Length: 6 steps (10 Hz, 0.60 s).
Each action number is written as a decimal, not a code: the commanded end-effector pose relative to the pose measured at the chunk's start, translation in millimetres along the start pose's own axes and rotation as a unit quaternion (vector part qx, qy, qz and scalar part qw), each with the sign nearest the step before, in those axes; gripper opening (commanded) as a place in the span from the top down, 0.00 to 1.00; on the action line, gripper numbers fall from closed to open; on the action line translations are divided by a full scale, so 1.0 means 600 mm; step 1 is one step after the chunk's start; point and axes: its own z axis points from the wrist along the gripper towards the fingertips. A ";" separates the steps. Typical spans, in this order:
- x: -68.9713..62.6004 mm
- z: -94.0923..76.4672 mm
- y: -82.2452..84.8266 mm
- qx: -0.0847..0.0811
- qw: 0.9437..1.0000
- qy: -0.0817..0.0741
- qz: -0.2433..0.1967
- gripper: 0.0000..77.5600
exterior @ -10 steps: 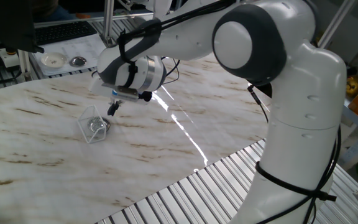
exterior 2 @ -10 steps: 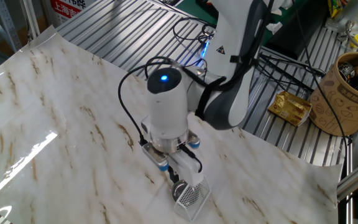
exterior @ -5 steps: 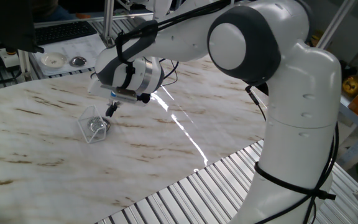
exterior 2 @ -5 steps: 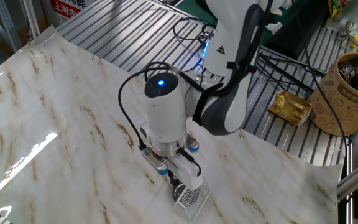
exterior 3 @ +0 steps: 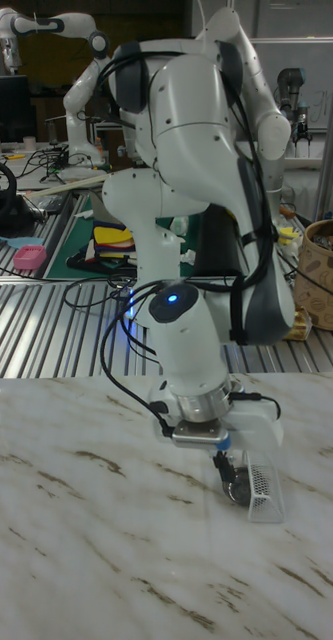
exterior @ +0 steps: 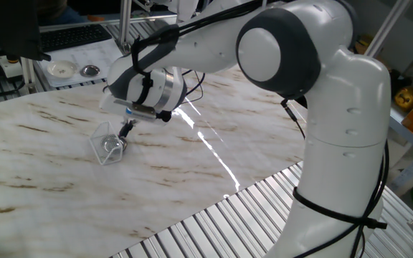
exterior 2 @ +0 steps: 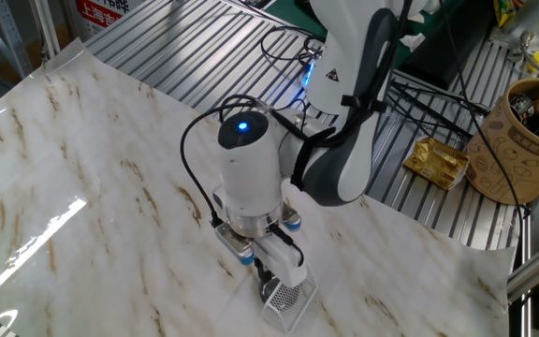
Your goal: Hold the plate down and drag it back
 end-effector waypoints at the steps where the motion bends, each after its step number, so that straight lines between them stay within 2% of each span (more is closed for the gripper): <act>1: 0.004 0.008 0.008 -0.004 1.000 -0.004 0.004 1.00; 4: 0.010 0.024 0.011 -0.009 1.000 -0.012 0.007 1.00; 6: 0.010 0.027 0.010 -0.009 1.000 -0.012 0.007 1.00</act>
